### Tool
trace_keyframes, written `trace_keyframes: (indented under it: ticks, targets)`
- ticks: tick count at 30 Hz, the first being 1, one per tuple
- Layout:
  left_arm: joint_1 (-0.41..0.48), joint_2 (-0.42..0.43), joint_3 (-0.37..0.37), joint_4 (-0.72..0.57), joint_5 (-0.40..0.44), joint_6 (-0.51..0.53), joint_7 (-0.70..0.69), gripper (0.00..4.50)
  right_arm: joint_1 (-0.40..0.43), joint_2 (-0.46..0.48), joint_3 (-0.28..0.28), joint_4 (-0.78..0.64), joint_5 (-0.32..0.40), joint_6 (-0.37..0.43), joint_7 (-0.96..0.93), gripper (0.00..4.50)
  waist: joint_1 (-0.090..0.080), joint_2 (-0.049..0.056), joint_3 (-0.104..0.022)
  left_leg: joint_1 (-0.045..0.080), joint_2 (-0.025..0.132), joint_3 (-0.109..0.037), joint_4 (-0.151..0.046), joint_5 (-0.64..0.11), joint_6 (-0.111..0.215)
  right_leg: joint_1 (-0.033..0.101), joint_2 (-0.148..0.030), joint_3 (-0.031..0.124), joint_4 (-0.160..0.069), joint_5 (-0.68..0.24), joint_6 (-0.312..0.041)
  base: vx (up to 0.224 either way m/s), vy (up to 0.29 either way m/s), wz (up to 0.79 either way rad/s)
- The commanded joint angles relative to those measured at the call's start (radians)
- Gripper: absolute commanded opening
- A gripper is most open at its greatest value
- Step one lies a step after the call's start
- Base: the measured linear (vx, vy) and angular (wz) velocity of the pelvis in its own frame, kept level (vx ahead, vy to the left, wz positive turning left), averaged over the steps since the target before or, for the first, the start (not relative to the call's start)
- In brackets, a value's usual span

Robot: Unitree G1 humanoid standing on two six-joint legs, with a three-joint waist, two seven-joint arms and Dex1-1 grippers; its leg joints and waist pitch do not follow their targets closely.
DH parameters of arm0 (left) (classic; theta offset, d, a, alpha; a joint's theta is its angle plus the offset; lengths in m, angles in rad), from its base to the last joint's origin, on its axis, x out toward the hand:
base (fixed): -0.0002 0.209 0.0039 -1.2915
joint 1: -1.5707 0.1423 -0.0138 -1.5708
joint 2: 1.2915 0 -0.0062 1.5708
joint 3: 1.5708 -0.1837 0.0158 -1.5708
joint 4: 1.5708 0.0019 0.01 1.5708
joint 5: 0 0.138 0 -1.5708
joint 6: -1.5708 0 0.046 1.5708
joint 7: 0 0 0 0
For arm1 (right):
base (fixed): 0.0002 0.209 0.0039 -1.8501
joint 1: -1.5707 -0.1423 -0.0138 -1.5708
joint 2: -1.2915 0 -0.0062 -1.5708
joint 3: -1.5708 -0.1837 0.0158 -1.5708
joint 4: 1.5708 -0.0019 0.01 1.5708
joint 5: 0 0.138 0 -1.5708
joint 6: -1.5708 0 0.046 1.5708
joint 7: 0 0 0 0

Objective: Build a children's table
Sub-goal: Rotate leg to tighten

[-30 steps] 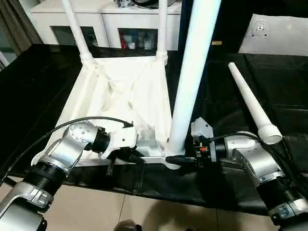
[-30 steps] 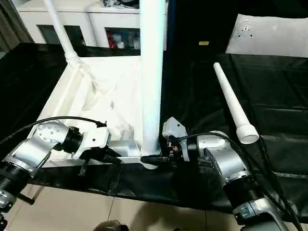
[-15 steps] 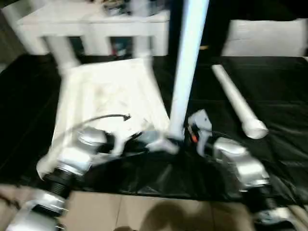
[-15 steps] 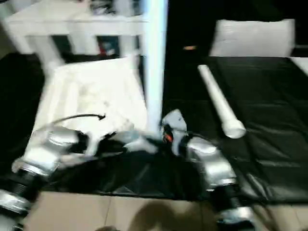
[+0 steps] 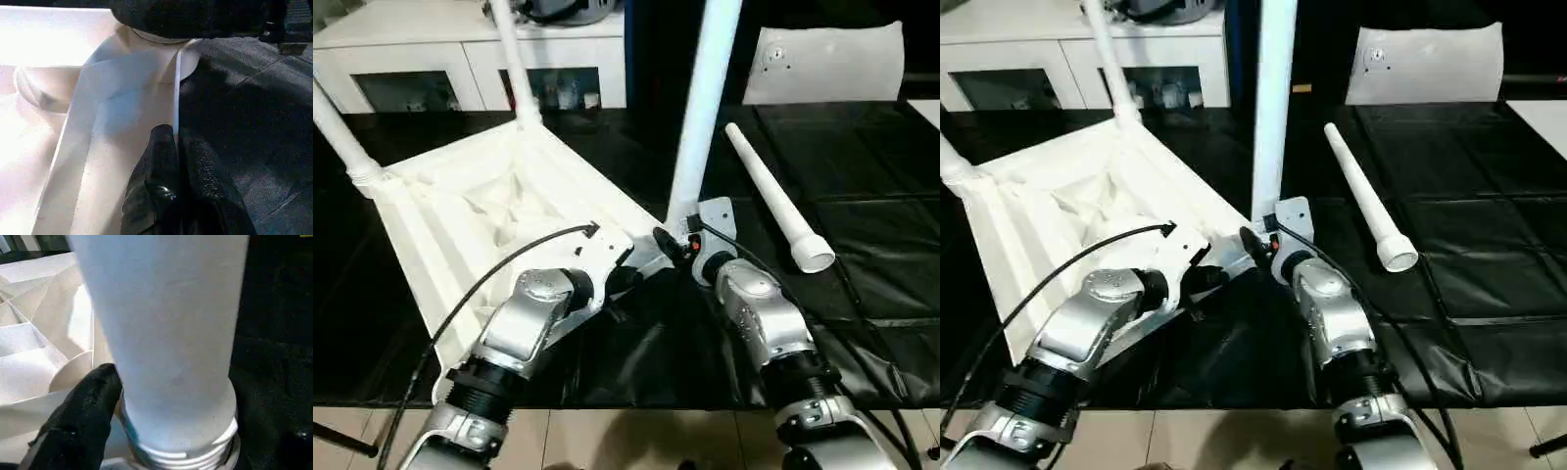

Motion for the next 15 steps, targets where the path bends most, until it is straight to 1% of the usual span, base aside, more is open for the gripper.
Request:
trace_keyframes:
  ticks: [1,2,3,5,7,8,9,11,12,14,15]
  targets:
    - [-0.026,0.048,0.005,-0.006,0.015,-0.026,0.008,0.00,0.048,0.020,0.056,-0.029,0.020,-0.006,0.073,3.87,0.006,0.006,-0.072,-0.002,0.066,-0.031,-0.059,-0.081,0.112,0.069,-0.084,0.070,-0.067,-0.180,-0.141,0.000,0.000,0.00]
    - [-0.026,0.059,0.003,-0.002,0.018,-0.030,0.002,0.00,0.055,0.013,0.056,-0.036,0.019,-0.012,0.077,4.00,0.008,0.004,-0.071,0.000,0.065,-0.030,-0.061,-0.101,0.106,0.069,-0.084,0.070,-0.070,-0.200,-0.134,0.000,0.000,0.00]
    - [-0.024,0.067,0.000,0.002,0.022,-0.038,-0.005,0.00,0.063,0.005,0.057,-0.042,0.016,-0.022,0.082,4.00,0.006,0.005,-0.069,-0.002,0.064,-0.031,-0.064,-0.130,0.091,0.072,-0.085,0.070,-0.072,-0.235,-0.122,0.000,0.000,0.00]
    - [-0.021,0.085,-0.007,0.012,0.027,-0.059,-0.027,0.00,0.081,-0.015,0.060,-0.058,0.014,-0.041,0.102,4.23,0.003,0.005,-0.069,0.001,0.066,-0.032,-0.066,-0.154,0.076,0.069,-0.083,0.071,-0.076,-0.256,-0.111,0.000,0.000,0.00]
    - [-0.018,0.100,-0.011,0.019,0.029,-0.071,-0.042,0.00,0.098,-0.035,0.061,-0.072,0.012,-0.058,0.122,4.45,0.006,0.005,-0.067,0.003,0.064,-0.029,-0.065,-0.163,0.069,0.068,-0.084,0.071,-0.082,-0.286,-0.104,0.000,0.000,0.00]
    - [-0.016,0.125,-0.022,0.035,0.035,-0.107,-0.068,0.00,0.127,-0.073,0.061,-0.096,0.014,-0.081,0.168,4.45,0.006,0.000,-0.067,0.003,0.065,-0.029,-0.066,-0.166,0.068,0.068,-0.084,0.071,-0.083,-0.293,-0.102,0.000,0.000,0.00]
    - [-0.014,0.137,-0.026,0.041,0.036,-0.120,-0.083,0.00,0.141,-0.092,0.060,-0.108,0.018,-0.090,0.194,4.45,0.009,-0.002,-0.067,0.001,0.064,-0.029,-0.066,-0.162,0.069,0.070,-0.084,0.073,-0.082,-0.300,-0.091,0.000,0.000,0.00]
    - [-0.013,0.163,-0.039,0.056,0.028,-0.158,-0.121,0.00,0.164,-0.130,0.047,-0.131,0.034,-0.091,0.245,4.45,0.012,0.000,-0.069,0.001,0.065,-0.030,-0.065,-0.151,0.077,0.068,-0.084,0.073,-0.079,-0.285,-0.093,0.000,0.000,0.00]
    - [-0.013,0.170,-0.043,0.060,0.025,-0.168,-0.131,0.00,0.169,-0.139,0.042,-0.138,0.040,-0.090,0.258,4.45,0.012,-0.001,-0.069,0.000,0.066,-0.031,-0.065,-0.147,0.081,0.069,-0.083,0.073,-0.079,-0.278,-0.094,0.000,0.000,0.00]
    - [-0.013,0.188,-0.053,0.063,0.016,-0.180,-0.165,0.00,0.180,-0.163,0.036,-0.157,0.060,-0.090,0.304,4.45,0.014,0.000,-0.071,0.000,0.068,-0.030,-0.064,-0.130,0.090,0.069,-0.084,0.074,-0.073,-0.243,-0.108,0.000,0.000,0.00]
    - [-0.013,0.213,-0.068,0.071,0.008,-0.217,-0.229,0.00,0.186,-0.200,0.034,-0.177,0.081,-0.092,0.364,4.45,0.015,-0.001,-0.070,0.000,0.067,-0.030,-0.063,-0.132,0.095,0.069,-0.084,0.073,-0.075,-0.245,-0.111,0.000,0.000,0.00]
